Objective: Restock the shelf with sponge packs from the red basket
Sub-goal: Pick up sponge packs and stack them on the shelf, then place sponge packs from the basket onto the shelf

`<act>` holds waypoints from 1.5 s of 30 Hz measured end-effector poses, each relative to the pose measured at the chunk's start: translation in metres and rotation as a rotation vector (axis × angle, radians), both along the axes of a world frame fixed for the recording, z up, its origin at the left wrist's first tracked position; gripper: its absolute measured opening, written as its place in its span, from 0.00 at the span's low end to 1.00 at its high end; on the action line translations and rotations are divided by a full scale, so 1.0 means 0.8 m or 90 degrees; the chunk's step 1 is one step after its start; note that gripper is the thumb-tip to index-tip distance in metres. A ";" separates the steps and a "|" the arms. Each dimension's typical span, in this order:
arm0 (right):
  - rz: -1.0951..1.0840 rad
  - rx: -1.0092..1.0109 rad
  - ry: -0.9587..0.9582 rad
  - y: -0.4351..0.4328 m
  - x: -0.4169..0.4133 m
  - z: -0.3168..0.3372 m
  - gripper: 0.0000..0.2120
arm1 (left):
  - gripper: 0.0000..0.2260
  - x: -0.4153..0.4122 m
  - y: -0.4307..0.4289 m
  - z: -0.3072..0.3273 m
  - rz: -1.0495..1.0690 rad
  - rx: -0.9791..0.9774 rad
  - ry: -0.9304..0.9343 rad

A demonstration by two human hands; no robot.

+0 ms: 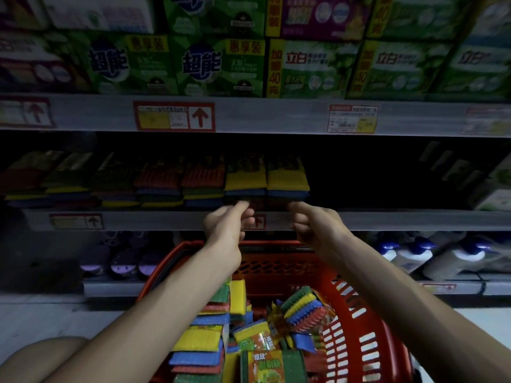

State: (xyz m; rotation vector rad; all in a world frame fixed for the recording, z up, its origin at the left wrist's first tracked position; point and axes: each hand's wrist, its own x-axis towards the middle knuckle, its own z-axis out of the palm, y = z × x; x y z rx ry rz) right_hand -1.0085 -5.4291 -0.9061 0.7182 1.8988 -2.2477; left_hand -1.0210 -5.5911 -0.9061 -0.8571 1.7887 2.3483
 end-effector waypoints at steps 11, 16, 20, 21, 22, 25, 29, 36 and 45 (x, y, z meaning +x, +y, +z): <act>0.160 0.258 0.130 -0.005 0.072 0.016 0.08 | 0.04 0.064 -0.025 -0.005 -0.204 -0.124 0.089; 0.234 0.396 0.142 0.012 0.114 -0.006 0.08 | 0.04 0.094 -0.050 -0.023 -0.307 -0.308 0.203; 0.328 0.583 0.125 0.033 0.135 -0.032 0.10 | 0.04 0.114 -0.083 -0.049 -0.406 -0.533 0.295; 0.344 0.632 0.123 0.037 0.139 -0.040 0.11 | 0.03 0.118 -0.092 -0.056 -0.419 -0.588 0.318; 0.363 0.680 0.118 0.041 0.144 -0.047 0.12 | 0.02 0.123 -0.101 -0.064 -0.424 -0.638 0.344; 0.457 0.795 0.077 0.049 0.157 -0.075 0.17 | 0.08 0.134 -0.129 -0.089 -0.441 -0.788 0.389; 0.576 0.990 0.014 0.060 0.173 -0.114 0.33 | 0.19 0.150 -0.166 -0.115 -0.485 -0.978 0.384; 0.574 1.041 -0.067 0.086 0.190 -0.145 0.51 | 0.37 0.172 -0.194 -0.147 -0.554 -1.114 0.291; 0.563 1.114 -0.014 0.105 0.206 -0.146 0.46 | 0.45 0.168 -0.170 -0.149 -0.593 -1.135 0.273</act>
